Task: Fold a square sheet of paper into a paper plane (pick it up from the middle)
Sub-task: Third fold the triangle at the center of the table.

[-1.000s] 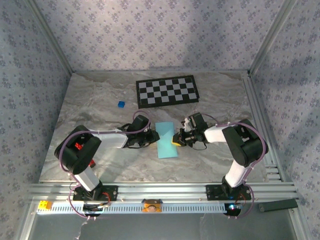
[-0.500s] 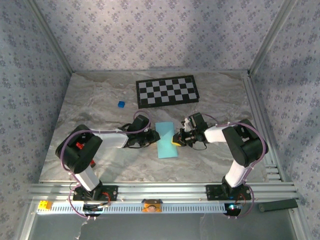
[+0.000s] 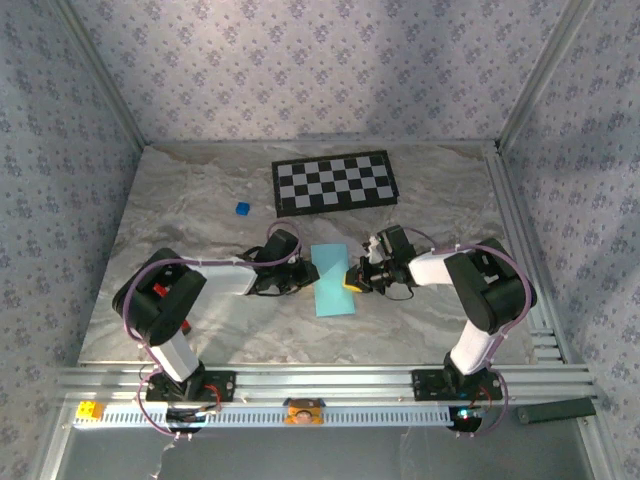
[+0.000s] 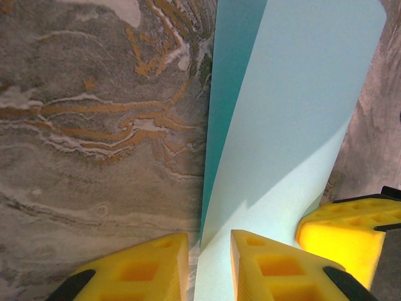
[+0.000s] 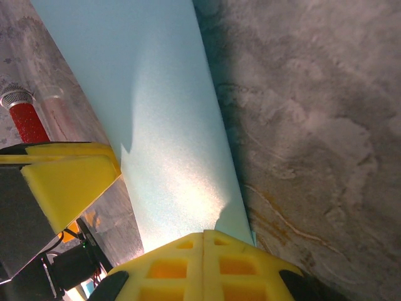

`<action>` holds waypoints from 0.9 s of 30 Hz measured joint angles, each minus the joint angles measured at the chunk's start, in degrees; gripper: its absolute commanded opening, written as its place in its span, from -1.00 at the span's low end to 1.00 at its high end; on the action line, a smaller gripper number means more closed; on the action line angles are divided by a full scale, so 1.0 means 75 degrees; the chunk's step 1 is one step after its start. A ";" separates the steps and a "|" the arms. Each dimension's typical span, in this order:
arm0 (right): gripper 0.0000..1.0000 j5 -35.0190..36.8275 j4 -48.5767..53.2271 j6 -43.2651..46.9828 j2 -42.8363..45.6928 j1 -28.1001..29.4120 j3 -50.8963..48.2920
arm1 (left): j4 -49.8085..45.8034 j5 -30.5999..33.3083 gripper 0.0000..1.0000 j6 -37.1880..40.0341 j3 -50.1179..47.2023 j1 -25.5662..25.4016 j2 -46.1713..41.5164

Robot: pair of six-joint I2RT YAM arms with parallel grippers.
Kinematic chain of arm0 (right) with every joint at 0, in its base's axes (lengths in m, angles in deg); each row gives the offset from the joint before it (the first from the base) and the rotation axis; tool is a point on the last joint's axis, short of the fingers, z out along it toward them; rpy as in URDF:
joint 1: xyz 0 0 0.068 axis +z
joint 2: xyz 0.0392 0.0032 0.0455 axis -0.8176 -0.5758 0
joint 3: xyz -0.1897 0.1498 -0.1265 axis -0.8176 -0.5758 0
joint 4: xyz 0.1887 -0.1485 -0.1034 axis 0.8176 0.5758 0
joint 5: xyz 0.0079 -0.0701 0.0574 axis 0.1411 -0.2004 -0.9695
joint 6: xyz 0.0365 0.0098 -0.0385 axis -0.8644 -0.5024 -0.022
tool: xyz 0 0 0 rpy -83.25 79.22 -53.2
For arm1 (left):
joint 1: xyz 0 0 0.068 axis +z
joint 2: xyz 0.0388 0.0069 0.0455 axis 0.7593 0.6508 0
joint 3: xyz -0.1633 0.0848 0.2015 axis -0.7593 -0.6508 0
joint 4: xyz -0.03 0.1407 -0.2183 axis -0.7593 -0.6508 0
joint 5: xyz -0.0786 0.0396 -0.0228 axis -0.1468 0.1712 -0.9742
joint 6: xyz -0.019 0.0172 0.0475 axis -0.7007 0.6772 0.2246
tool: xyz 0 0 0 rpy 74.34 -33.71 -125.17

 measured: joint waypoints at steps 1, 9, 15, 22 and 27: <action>-0.95 0.0000 0.0000 0.0000 0.0000 0.0000 0.0000 | 0.0000 0.0000 -0.52 0.0000 0.0000 0.0000 0.0000; -0.95 -0.0003 -0.0026 -0.0003 0.0000 -0.0006 -0.0015 | 0.0000 -0.0026 -0.53 0.0000 0.0000 0.0020 0.0000; -0.96 -0.0006 -0.0067 -0.0026 0.0000 -0.0006 -0.0035 | 0.0000 -0.0029 -0.56 0.0000 -0.0003 0.0020 0.0000; -0.96 -0.0006 -0.0076 -0.0055 0.0000 -0.0006 -0.0035 | 0.0006 -0.0044 -0.57 0.0000 -0.0003 0.0020 0.0006; -0.96 -0.0006 -0.0082 -0.0090 0.0000 -0.0006 -0.0035 | 0.0026 -0.0044 -0.61 -0.0003 0.0000 0.0020 0.0026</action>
